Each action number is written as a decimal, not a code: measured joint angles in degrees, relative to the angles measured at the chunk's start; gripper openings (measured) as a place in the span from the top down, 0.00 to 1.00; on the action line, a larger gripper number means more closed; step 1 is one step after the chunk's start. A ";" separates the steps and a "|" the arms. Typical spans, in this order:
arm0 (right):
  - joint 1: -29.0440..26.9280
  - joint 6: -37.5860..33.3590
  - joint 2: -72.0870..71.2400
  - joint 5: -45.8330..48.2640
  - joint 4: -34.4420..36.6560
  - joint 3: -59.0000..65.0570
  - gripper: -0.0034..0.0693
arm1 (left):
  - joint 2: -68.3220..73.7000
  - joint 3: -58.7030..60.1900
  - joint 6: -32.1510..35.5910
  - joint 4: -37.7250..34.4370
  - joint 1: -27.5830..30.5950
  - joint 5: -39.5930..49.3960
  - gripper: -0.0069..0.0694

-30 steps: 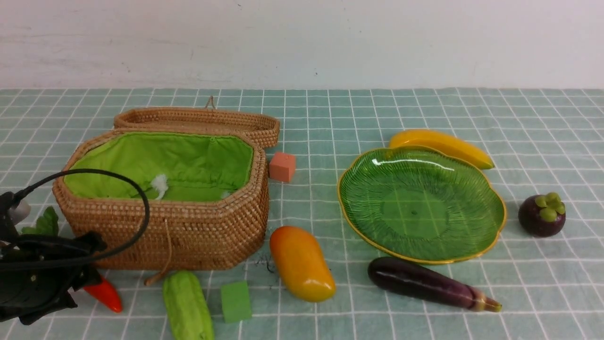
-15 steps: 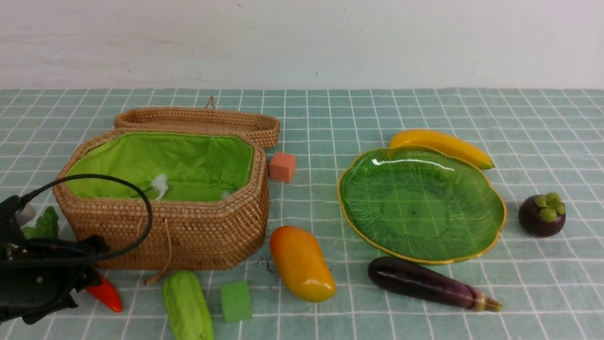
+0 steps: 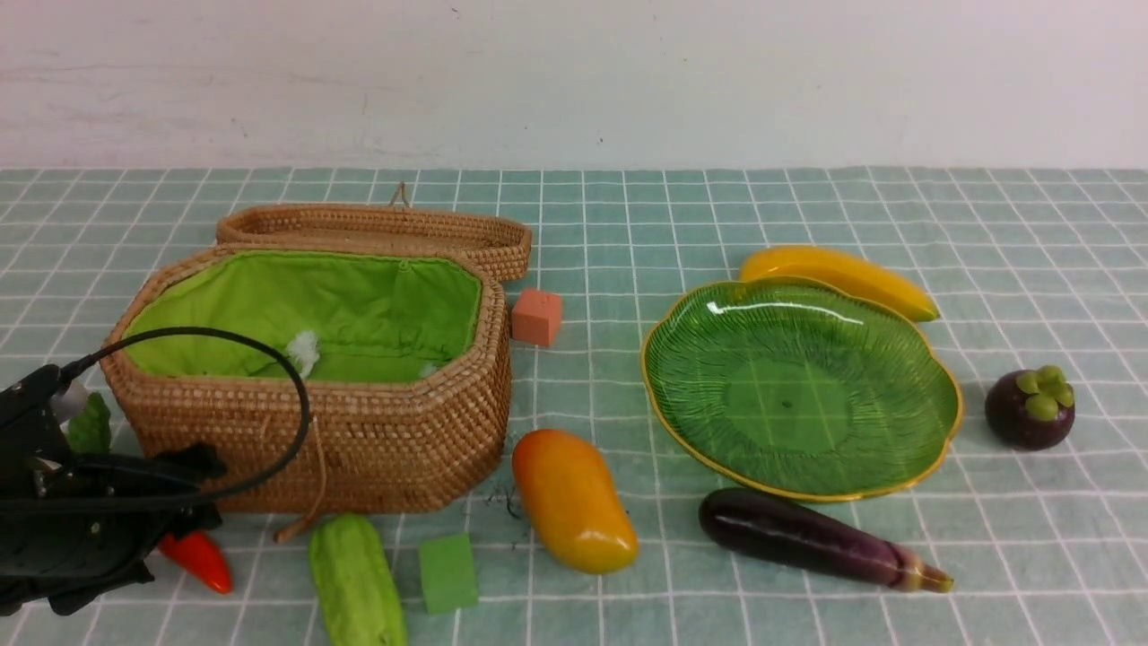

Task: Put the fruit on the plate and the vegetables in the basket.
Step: Use the left arm to grab a carrot and put it into the left basket

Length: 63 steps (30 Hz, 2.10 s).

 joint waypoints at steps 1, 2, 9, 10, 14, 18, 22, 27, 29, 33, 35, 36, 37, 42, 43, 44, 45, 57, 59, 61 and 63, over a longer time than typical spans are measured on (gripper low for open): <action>0.00 0.00 0.00 0.00 0.20 0.00 0.83 | 0.59 0.00 0.00 0.00 0.00 -0.19 0.26; 0.00 -0.06 0.00 0.00 0.26 0.00 0.83 | 1.00 0.00 0.00 0.00 0.00 -0.40 0.26; 0.00 -0.35 0.00 0.00 0.65 0.00 0.83 | 3.35 -0.48 0.00 0.00 0.00 -2.19 0.27; 0.00 -0.35 0.00 0.00 0.65 0.00 0.83 | 3.47 -0.49 0.00 0.00 0.00 -2.28 0.28; 0.00 -1.52 0.00 -0.05 1.20 0.00 0.83 | 3.59 -0.49 0.00 0.00 0.00 -2.24 0.40; 0.00 -1.86 0.00 -0.44 2.51 0.02 0.83 | 3.79 -0.53 -0.30 -0.11 0.05 -1.32 0.58; 0.00 -1.86 0.00 -0.88 2.61 0.02 0.83 | 3.57 -0.60 -0.42 -0.23 0.05 -0.04 0.60; 0.00 -1.86 0.00 -0.92 3.02 0.02 0.83 | 1.31 -0.49 -0.42 -0.04 0.05 3.47 0.60; 0.00 -1.86 0.00 -0.92 3.25 0.02 0.83 | -0.95 -0.48 -1.42 0.40 0.05 4.16 0.60; 0.00 -1.86 0.00 -1.09 3.40 0.02 0.83 | -6.31 -0.43 -6.45 6.24 0.11 4.67 0.60; 0.00 -1.86 0.00 -1.09 3.40 0.02 0.83 | -8.88 -0.43 -10.18 11.95 0.93 6.28 0.60; 0.00 -1.86 0.00 -1.09 3.40 0.02 0.83 | -9.41 -0.43 -10.58 13.28 1.19 6.46 0.60; 0.00 -1.86 0.00 -1.28 3.40 0.02 0.83 | -10.96 -0.43 -13.43 17.52 2.06 8.24 0.60; 0.00 -2.78 0.00 -3.90 3.40 0.02 0.83 | -19.24 -0.31 -15.79 35.77 3.43 15.62 0.60; 0.00 -2.99 0.00 -4.18 3.40 0.02 0.83 | -19.66 -0.31 -15.56 36.81 3.29 15.96 0.60; 0.00 -3.45 0.00 -4.86 3.40 0.02 0.83 | -21.42 -0.31 -14.35 38.45 2.80 17.57 0.60; 0.00 -4.41 0.00 -6.58 3.40 0.02 0.83 | -25.54 -0.25 -12.13 40.34 0.84 18.79 0.60; 0.00 -6.23 -0.06 -8.63 2.94 -3.22 0.83 | -23.66 -21.50 33.54 39.24 -17.11 35.66 0.60; 0.00 -6.35 -0.06 -8.19 2.58 -3.33 0.83 | -17.03 -27.95 43.91 37.54 -17.63 38.06 0.60; 0.00 -6.35 -0.06 -7.17 2.52 -3.33 0.83 | -10.50 -32.66 47.99 36.51 -17.63 38.03 0.60; 0.00 -6.35 -0.06 -6.66 2.52 -3.33 0.83 | -7.78 -34.32 48.90 36.49 -17.68 37.58 0.60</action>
